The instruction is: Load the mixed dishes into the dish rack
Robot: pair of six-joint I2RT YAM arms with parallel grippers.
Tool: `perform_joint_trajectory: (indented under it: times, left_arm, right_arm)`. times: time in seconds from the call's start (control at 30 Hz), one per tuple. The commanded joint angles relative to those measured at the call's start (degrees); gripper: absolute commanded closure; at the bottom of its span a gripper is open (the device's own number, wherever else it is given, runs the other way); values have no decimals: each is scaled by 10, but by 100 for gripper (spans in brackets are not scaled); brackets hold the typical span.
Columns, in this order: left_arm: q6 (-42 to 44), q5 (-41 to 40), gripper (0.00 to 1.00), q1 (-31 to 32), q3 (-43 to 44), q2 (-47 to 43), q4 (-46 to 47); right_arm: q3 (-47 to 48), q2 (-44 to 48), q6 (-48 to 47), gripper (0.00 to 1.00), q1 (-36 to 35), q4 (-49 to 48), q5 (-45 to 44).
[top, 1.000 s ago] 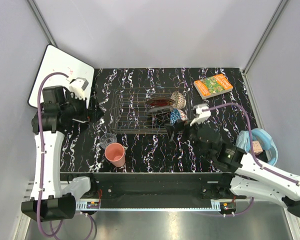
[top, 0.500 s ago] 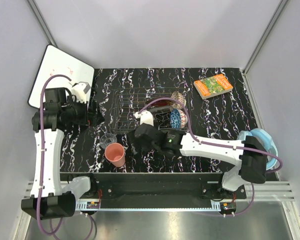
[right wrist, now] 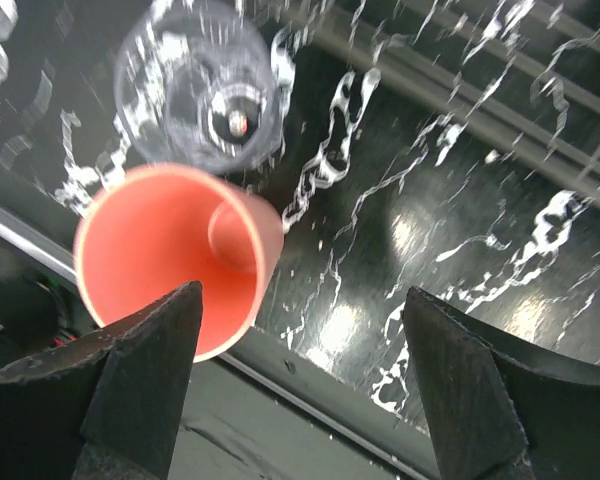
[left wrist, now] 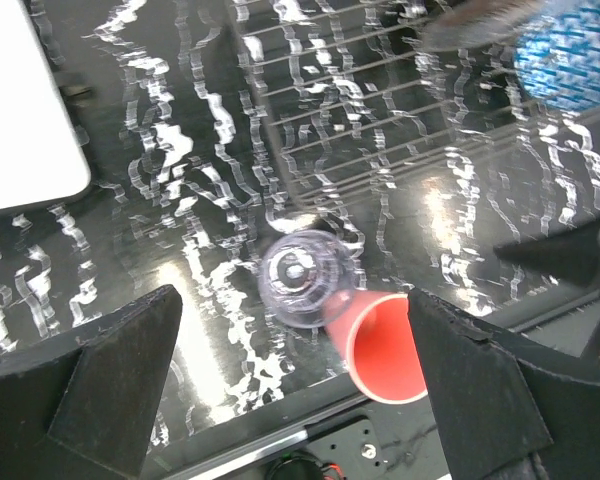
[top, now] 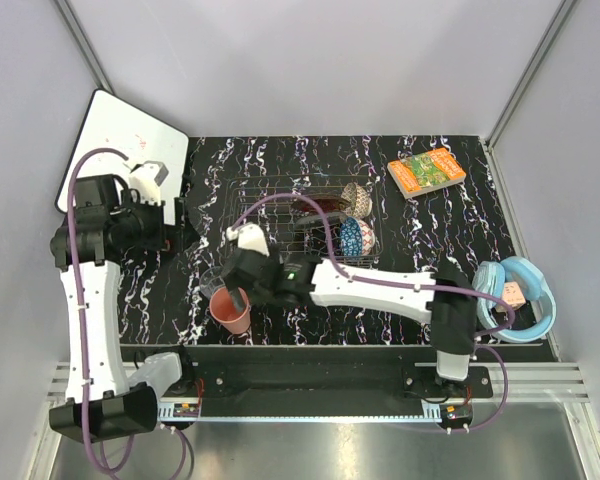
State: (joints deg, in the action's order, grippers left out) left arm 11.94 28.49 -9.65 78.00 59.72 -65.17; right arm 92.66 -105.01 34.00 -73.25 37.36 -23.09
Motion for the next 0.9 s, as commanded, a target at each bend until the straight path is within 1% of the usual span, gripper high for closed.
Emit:
perform_joint_trajectory:
  times: [0.0,0.03,0.13,0.3,0.33,0.4,0.43,0.5,0.53,0.6,0.67,0.73,0.77,0.87]
  left_arm:
    - [36,12,1,-50,10,-2,-1]
    - [50,19,1,-72,8,-1,-3]
    - [69,38,1,-102,-4,0,-13]
    - [84,46,1,-113,-10,-1,-17]
    - [85,47,1,-114,-10,-2,-19]
    - [87,53,1,-113,-11,-6,-20]
    - [88,53,1,-113,-11,-7,-21]
    - [88,59,1,-113,-8,-7,-21]
    - [86,61,1,-114,-6,-4,-23]
    - [79,74,1,-114,6,1,-22]
    - [63,89,1,-113,22,7,-22]
    - [43,100,1,-113,36,10,-15]
    - [39,117,1,-114,47,14,-15]
    - [19,153,1,-112,72,24,-14]
  right_arm:
    - [45,-41,1,11,-15,54,-17]
    - [54,-47,2,11,-15,54,-18]
    - [74,-70,-3,12,-15,61,-21]
    - [89,-115,-1,18,-15,68,-28]
    - [89,-121,4,23,-15,67,-31]
    - [89,-134,7,30,-15,67,-34]
    - [87,-137,9,42,-15,68,-36]
    - [78,-139,12,56,-15,68,-43]
    - [73,-137,14,73,-15,68,-44]
    - [58,-129,14,87,-15,67,-47]
    - [45,-113,20,96,-15,70,-53]
    - [23,-95,24,97,-15,72,-59]
    - [15,-72,23,100,-15,74,-67]
    - [-13,-4,23,100,-15,81,-75]
